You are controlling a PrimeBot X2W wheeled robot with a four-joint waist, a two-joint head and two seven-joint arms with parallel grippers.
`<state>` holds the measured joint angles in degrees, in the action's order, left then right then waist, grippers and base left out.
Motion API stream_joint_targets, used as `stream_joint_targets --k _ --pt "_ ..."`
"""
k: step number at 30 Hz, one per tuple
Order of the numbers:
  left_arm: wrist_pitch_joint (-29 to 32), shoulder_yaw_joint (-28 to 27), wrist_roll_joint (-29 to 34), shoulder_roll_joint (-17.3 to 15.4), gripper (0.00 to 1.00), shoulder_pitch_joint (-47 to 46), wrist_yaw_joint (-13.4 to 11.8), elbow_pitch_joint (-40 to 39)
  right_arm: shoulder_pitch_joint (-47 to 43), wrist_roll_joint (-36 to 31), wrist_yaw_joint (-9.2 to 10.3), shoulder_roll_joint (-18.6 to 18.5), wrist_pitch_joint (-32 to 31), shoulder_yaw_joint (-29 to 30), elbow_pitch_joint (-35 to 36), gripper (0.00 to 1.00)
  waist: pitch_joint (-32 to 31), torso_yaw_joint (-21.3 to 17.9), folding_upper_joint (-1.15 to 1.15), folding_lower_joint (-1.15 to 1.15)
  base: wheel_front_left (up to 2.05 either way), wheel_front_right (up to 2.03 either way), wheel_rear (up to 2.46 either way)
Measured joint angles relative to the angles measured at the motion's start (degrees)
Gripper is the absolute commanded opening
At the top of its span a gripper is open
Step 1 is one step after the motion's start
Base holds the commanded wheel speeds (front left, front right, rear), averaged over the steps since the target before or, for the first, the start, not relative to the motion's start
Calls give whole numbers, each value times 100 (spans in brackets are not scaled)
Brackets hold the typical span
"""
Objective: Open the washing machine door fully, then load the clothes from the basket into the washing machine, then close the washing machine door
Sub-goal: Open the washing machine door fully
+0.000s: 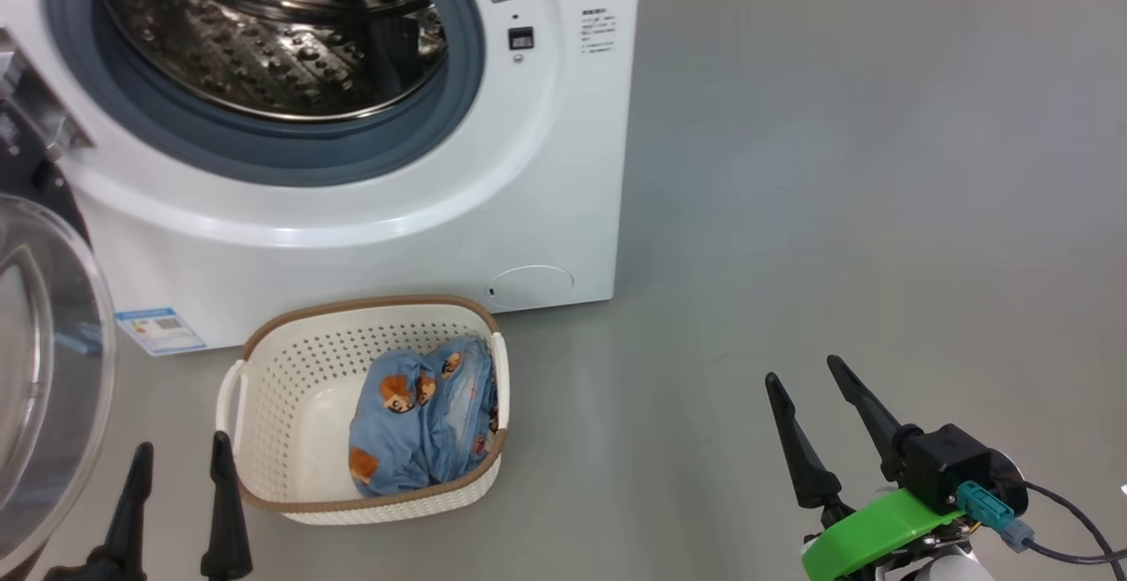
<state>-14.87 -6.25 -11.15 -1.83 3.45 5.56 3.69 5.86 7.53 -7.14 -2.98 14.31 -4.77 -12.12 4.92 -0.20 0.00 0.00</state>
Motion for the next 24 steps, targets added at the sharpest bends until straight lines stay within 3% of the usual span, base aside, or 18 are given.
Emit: stream_joint_targets --k 8,24 --pt "0 49 87 -2 100 122 -2 180 -1 -33 0 0 1 -3 179 100 -52 -186 0 0 0 0 0" --pt "0 34 93 -5 100 219 -33 229 -68 -33 0 1 0 4 235 100 -60 -55 0 0 0 0 0"
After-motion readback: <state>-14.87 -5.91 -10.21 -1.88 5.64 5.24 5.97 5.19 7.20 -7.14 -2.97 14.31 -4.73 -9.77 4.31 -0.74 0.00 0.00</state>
